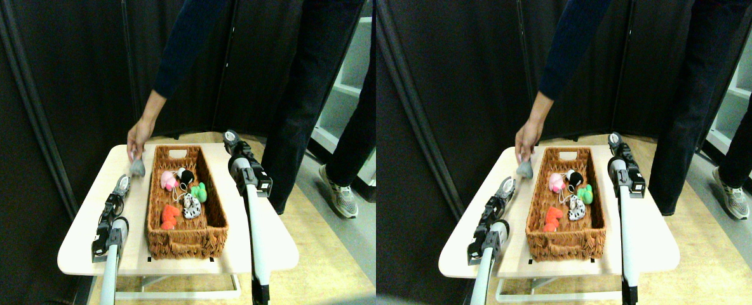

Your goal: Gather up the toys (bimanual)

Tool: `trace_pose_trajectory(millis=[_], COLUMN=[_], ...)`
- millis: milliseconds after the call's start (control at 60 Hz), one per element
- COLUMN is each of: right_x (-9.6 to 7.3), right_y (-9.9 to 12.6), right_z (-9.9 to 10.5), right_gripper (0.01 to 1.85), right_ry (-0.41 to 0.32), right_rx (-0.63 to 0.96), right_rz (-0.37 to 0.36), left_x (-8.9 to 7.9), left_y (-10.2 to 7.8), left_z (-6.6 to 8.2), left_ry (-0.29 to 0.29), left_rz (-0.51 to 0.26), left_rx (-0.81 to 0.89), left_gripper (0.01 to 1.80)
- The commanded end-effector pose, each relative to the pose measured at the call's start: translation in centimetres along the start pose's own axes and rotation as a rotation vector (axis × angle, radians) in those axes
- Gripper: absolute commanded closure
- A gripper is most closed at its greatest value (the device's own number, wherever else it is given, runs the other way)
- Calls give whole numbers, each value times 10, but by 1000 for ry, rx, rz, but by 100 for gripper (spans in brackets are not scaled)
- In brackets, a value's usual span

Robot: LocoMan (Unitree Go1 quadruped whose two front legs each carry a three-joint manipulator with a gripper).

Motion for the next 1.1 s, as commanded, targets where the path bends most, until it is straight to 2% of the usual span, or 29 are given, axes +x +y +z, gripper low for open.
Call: trace_pose_trajectory(millis=[17, 83, 133, 250, 350, 533, 683, 817, 850, 883, 1033, 1100], right_x=[1, -2, -5, -9, -14, -19, -19, -19, -19, -20, -21, -20], right_y=[-4, -11, -19, -37, -52, -66, -74, -75, -75, -75, -73, -72], right_z=[5, 5, 4, 2, -2, -8, -13, -15, -15, -15, -17, -16], right_gripper=[185, 185, 185, 185, 185, 185, 185, 185, 185, 185, 185, 185], right_ry=[-27, -52, -88, -102, -114, -148, -149, -153, -151, -152, -149, -147], right_rx=[-16, -13, 20, 6, 60, 89, 77, 99, 99, 103, 87, 88], right_rz=[26, -1, -53, -68, -119, -142, -115, -138, -140, -145, -148, -141], left_x=[5, 6, 7, 7, 7, 8, 11, 12, 12, 11, 12, 12], left_y=[-5, -7, -7, -11, -16, -25, -40, -49, -50, -52, -56, -56], left_z=[-2, -2, -3, -3, -4, -4, 0, 0, 0, -1, -7, -9], left_ry=[19, 17, 20, 22, 29, 54, 88, 83, 81, 70, 93, 96], left_rz=[-23, -22, -27, -22, -19, -31, -40, -34, -33, -21, -18, -21], left_rx=[-1, 2, 8, 12, 16, 54, 72, 31, 34, 38, 3, -6], left_gripper=[180, 180, 180, 180, 180, 180, 180, 180, 178, 167, 128, 119])
